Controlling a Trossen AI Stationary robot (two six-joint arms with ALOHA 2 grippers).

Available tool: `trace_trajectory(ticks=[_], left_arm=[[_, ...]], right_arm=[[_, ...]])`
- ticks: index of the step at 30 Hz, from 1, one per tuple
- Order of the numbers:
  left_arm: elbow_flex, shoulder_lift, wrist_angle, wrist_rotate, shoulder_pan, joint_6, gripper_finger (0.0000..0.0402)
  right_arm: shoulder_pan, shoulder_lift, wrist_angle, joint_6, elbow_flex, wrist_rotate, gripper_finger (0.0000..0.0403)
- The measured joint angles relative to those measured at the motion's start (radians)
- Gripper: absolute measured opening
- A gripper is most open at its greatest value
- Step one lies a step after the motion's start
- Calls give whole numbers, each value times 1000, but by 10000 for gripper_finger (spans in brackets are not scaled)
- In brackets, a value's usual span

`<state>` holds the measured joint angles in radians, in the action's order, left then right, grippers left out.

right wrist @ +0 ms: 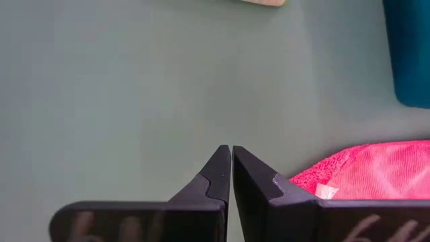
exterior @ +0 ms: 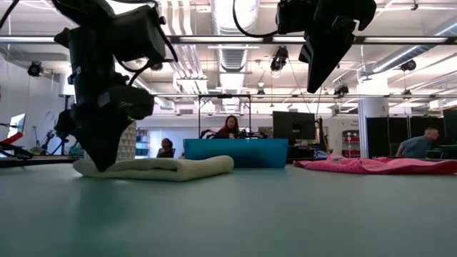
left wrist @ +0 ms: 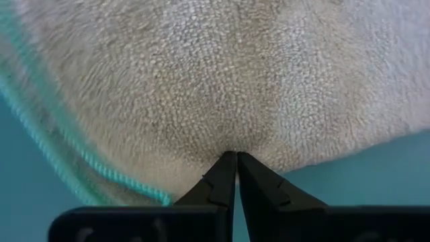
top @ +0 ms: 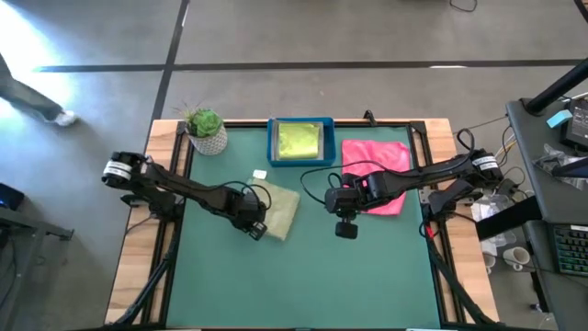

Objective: Fold microfiber towels
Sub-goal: Fold the dark green microfiber cloth, then put the dark green microfiber cloth into the blue bin

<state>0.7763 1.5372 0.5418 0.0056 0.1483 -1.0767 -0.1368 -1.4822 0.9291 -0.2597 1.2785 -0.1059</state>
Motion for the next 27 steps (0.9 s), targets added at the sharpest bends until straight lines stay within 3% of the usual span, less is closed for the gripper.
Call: trace_trajectory(ticks=[5, 12, 20, 27], left_arm=[[15, 5, -118, 81, 7, -69, 5], [18, 9, -337, 78, 6, -67, 5], [49, -51, -278, 57, 6, 37, 5], [49, -192, -65, -5, 6, 41, 5]], right_arm=[[8, 0, 0, 10, 0, 0, 9], [18, 0, 0, 22, 0, 0, 9], [18, -1, 1, 28, -1, 0, 9], [18, -1, 1, 29, -1, 0, 9]])
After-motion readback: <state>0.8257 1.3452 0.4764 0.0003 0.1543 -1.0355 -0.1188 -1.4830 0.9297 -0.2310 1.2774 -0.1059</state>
